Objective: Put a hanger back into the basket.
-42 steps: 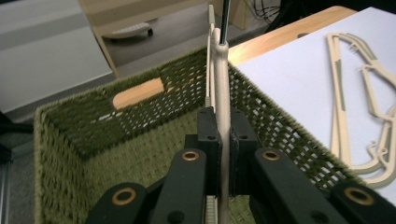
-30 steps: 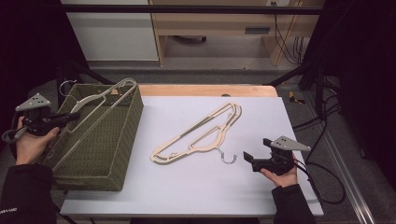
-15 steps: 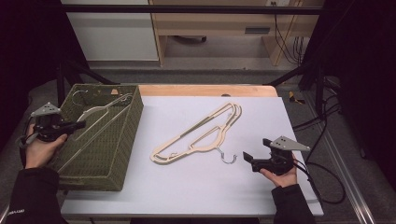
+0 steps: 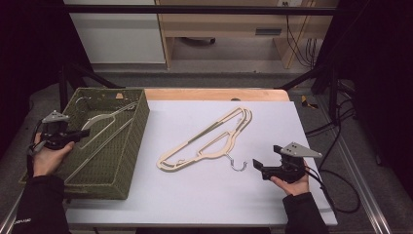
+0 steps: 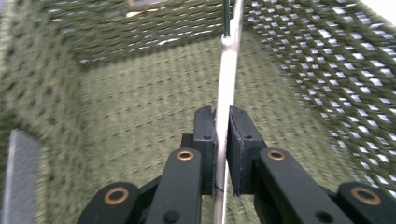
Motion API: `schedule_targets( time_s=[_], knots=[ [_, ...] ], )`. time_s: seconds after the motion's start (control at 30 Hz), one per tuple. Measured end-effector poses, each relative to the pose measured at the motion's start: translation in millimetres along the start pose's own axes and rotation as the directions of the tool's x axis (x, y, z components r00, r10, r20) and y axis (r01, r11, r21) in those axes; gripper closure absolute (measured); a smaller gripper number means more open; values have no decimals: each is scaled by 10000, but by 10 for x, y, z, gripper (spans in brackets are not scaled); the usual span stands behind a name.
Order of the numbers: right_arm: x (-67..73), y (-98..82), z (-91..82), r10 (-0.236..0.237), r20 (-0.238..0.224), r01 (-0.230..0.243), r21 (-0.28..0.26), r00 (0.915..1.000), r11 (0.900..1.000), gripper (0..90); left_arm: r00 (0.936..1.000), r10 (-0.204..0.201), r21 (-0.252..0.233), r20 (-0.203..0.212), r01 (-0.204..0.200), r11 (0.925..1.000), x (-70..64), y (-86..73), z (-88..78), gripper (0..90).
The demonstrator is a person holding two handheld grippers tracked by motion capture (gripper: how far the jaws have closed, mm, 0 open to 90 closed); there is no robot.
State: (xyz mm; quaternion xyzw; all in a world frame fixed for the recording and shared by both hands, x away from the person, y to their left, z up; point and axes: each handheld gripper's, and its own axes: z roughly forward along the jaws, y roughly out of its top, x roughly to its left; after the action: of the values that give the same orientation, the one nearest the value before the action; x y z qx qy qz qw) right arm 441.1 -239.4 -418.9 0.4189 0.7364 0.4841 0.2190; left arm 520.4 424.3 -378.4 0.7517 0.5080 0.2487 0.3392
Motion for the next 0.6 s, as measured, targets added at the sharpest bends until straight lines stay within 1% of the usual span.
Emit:
schedule_targets(
  time_s=[0.03, 0.07, 0.13, 0.17, 0.2, 0.23, 0.3, 0.37, 0.47, 0.53, 0.6],
  knots=[
    [3, -1, 2, 7, -5, -7, 5, 10000, 10000, 57, 9999, -81, 76, -143, 83, 9999, 10, -4, 5, 816],
    [2, -2, 3, -15, -3, 15, 24, 10000, 10000, 57, 9993, -248, 180, -294, 253, 9995, 18, -11, 12, 812],
    [1, -2, 4, -20, -2, 20, 12, 10000, 10000, 57, 9976, -282, 575, -630, 318, 9978, 56, -25, 20, 797],
    [3, -1, 4, 23, -3, -23, 13, 10000, 10000, 57, 9965, -446, 620, -709, 490, 9969, 77, -41, 29, 795],
    [3, -1, 6, 28, 9, -28, 19, 10000, 10000, 57, 9955, -515, 680, -789, 570, 9961, 89, -49, 31, 794],
    [-1, -3, 7, -44, 8, 44, 10, 10000, 10000, 57, 9938, -578, 702, -954, 646, 9954, 101, -62, 38, 792],
    [2, -4, 9, -30, -9, 30, 27, 10000, 10000, 57, 9928, -670, 793, -988, 750, 9940, 126, -84, 49, 791],
    [2, -5, 15, -54, 3, 54, 22, 10000, 10000, 58, 9918, -591, 984, -1135, 704, 9927, 135, -93, 66, 792],
    [1, -8, 17, -69, -12, 69, 59, 10000, 10000, 57, 9887, -752, 1102, -1296, 897, 9899, 149, -93, 90, 791],
    [3, -9, 18, -82, -23, 82, 77, 10000, 9999, 57, 9847, -903, 1168, -1488, 1082, 9872, 152, -95, 113, 787],
    [3, -9, 17, -82, -26, 82, 69, 10000, 9999, 57, 9817, -941, 1292, -1658, 1162, 9848, 155, -97, 133, 783]
  ],
)
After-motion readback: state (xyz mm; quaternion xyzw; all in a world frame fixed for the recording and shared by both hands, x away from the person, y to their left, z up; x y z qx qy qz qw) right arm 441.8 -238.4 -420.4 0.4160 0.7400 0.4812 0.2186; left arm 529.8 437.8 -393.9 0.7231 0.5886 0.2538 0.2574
